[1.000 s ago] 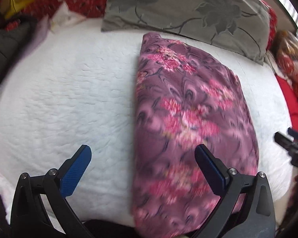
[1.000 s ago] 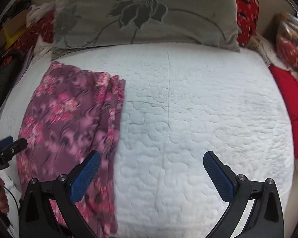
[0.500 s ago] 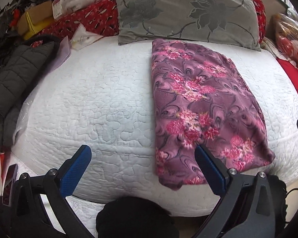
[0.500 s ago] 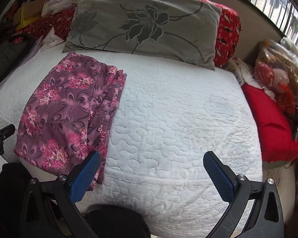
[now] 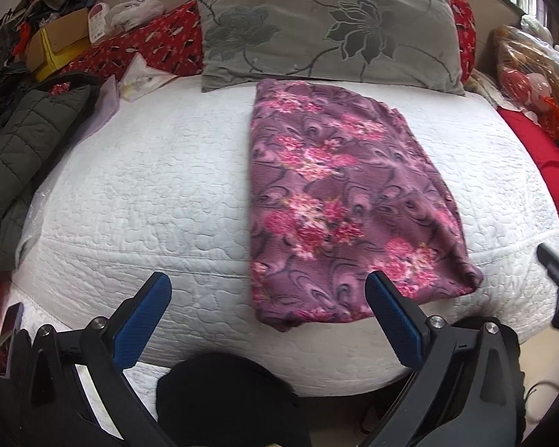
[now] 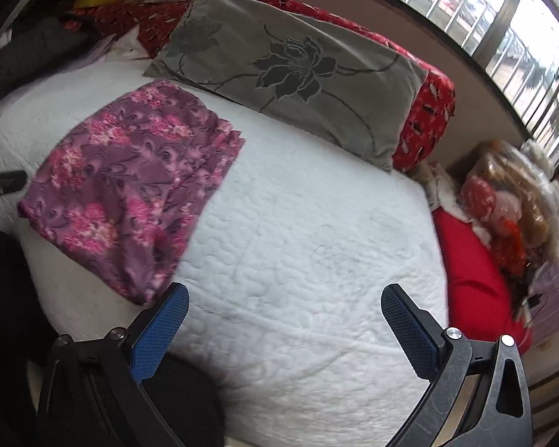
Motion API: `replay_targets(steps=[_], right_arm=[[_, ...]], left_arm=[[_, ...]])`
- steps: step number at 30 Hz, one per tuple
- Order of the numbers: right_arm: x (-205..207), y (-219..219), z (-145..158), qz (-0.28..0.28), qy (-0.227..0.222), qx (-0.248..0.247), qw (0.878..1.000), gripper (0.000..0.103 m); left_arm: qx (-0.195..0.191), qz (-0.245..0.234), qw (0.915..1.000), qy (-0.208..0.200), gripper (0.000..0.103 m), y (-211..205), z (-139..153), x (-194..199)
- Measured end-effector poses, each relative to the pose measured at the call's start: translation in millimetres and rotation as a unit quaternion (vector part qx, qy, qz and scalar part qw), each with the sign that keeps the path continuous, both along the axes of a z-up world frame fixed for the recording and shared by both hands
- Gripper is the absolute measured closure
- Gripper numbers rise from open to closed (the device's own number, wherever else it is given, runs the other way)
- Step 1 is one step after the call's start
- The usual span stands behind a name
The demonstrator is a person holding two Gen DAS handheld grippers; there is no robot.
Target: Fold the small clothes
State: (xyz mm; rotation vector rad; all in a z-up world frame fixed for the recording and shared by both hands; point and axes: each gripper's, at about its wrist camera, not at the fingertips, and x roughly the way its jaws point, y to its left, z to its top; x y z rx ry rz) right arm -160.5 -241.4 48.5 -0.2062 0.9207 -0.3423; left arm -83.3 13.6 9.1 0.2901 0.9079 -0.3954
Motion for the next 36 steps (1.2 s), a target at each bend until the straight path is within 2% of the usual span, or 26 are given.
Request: replay_targets(steps=[2,7,15,24,36], right_arm=[[0.9,3.5,-2.1,-0.010,-0.013,0.033,0.999,0.000],[1.7,13.3,0.2,-0.026,-0.037,0.065,0.997,0.000],[-1.4,11.0,12.9,-0.040,-0.054,0.062,0.996,0.000],[-13.7,0.1,17.0,-0.067,-0.056,0.073,0.993,0.000],[-19.0,-3.6,17.3,-0.076,-0.055,0.077,0.993,0.000]], left_arm=[[-0.004,-0.003,1.0000,0.006,0.000,-1.3,0.3,-2.0],[-0.016,-0.007,0.9998,0.004,0.000,2.3,2.9,-7.4],[-0.029,-0.007,0.9995,0.003,0.000,7.6,4.6,-12.8],[-0.033,-0.034,0.9987,-0.017,0.000,-0.5,13.0,-30.9],[-0.040,-0.056,0.9976,-0.005,0.000,-15.5,14.3,-44.3]])
